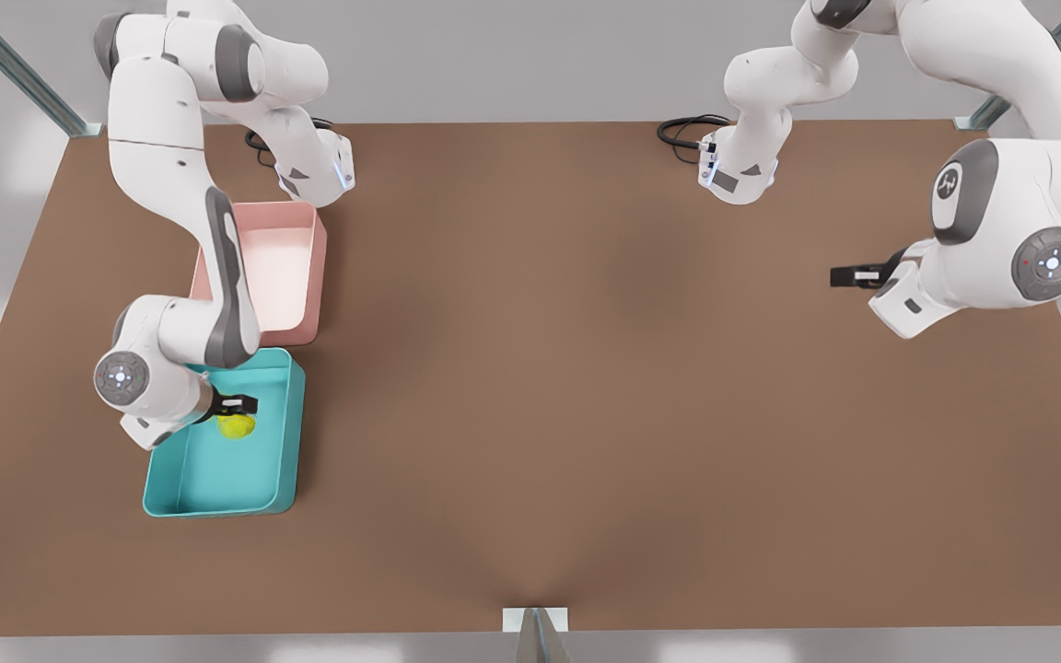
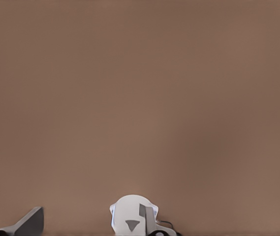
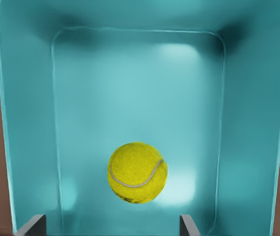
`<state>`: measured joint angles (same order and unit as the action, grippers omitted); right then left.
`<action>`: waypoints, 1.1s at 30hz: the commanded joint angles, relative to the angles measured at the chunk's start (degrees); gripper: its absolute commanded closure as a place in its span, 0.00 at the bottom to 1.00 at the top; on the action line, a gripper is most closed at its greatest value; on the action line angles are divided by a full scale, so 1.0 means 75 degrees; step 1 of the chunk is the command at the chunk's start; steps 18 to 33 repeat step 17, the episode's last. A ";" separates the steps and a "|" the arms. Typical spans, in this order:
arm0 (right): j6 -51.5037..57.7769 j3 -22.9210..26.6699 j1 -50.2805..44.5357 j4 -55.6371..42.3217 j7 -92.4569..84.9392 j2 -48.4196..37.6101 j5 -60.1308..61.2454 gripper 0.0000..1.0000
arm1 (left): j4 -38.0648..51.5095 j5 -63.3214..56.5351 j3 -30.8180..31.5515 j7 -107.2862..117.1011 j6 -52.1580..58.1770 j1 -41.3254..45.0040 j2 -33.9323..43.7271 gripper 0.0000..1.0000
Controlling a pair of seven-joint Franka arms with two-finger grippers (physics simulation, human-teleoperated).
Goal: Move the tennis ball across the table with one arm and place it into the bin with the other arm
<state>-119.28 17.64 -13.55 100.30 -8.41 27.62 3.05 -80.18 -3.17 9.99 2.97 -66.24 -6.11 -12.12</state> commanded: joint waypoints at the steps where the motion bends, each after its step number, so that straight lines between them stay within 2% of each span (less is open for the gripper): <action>1: 0.0177 0.0003 0.0060 -0.0037 -0.3976 0.0033 0.0073 0.00 | 0.0038 0.0025 0.0004 0.0201 0.0265 -0.0017 -0.0001 0.00; 3: 0.0586 -0.0020 0.0013 -0.0364 -0.3777 -0.0003 0.0413 0.00 | 0.0038 0.0001 0.0004 0.0248 0.0277 -0.0017 -0.0013 0.00; 4: 0.1721 -0.0032 -0.0057 -0.0973 -0.2866 -0.0026 0.0495 0.00 | 0.0038 0.0025 0.0004 0.0306 0.0301 0.0030 -0.0001 0.00; 5: 0.3116 0.0027 -0.0723 -0.1465 -0.0195 -0.0096 -0.0065 0.00 | 0.0050 -0.0010 0.0004 0.0295 0.0312 0.0006 -0.0001 0.00; 6: 0.4639 -0.0043 -0.1275 -0.2297 0.1342 -0.0401 -0.0747 0.00 | 0.0050 0.0001 0.0015 0.0306 0.0312 0.0030 -0.0001 0.00; 7: 0.6350 -0.0044 -0.1311 -0.3784 0.1813 -0.0343 -0.0373 0.00 | 0.0038 0.0036 0.0004 0.0295 0.0312 0.0018 -0.0001 0.00; 8: 0.7009 0.0039 -0.1288 -0.4454 0.1849 -0.0319 -0.0360 0.00 | 0.0038 0.0048 0.0004 0.0306 0.0312 0.0018 -0.0001 0.00; 9: 0.7161 -0.0288 -0.0960 -0.4514 0.1872 -0.0716 -0.0395 0.00 | 0.0038 0.0036 0.0004 0.0306 0.0312 0.0018 -0.0001 0.00; 10: 0.7279 -0.1436 -0.0140 -0.4081 0.2386 -0.1383 -0.0407 0.00 | 0.0038 0.0036 0.0004 0.0295 0.0312 0.0018 -0.0001 0.00; 11: 0.7162 -0.2210 0.0481 -0.3355 0.2704 -0.2134 -0.0384 0.00 | 0.0038 0.0048 0.0004 0.0295 0.0312 0.0041 -0.0001 0.00; 12: 0.6798 -0.2422 0.0693 -0.2721 0.2680 -0.2780 -0.0255 0.00 | 0.0027 0.0037 0.0016 0.0295 0.0301 0.0042 -0.0024 0.00; 33: 0.6587 -0.2422 0.0834 -0.2451 0.2563 -0.3026 -0.0173 0.00 | 0.0038 -0.0022 0.0016 0.0271 0.0301 0.0042 -0.0059 0.00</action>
